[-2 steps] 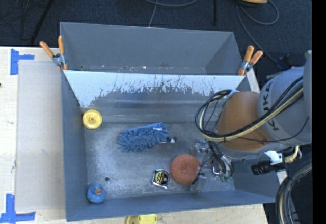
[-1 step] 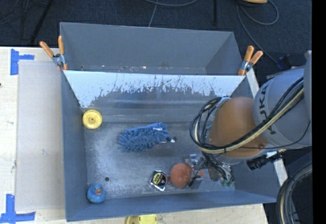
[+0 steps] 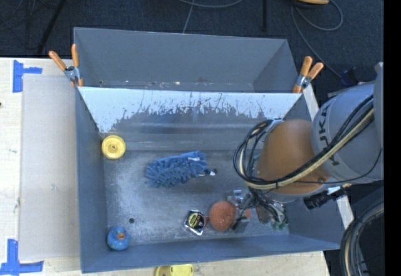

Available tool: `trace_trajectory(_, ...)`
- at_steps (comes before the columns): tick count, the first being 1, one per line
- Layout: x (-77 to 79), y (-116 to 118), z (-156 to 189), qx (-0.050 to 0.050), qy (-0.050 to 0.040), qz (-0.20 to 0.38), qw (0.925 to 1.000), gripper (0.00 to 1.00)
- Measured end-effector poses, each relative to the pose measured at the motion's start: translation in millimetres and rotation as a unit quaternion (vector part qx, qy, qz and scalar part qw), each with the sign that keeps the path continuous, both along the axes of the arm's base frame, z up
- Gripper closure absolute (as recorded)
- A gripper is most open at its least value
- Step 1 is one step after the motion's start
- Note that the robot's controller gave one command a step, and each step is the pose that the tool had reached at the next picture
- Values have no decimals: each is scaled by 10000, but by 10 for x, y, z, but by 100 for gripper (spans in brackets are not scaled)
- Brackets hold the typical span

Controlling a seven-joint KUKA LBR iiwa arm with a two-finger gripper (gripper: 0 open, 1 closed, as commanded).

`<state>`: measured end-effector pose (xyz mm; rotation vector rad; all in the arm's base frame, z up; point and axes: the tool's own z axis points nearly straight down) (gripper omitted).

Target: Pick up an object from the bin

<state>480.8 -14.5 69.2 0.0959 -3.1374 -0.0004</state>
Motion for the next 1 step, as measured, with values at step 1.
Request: trace_trajectory(1, 152, -131, 2134, 0, -2, -40, 10000, 100)
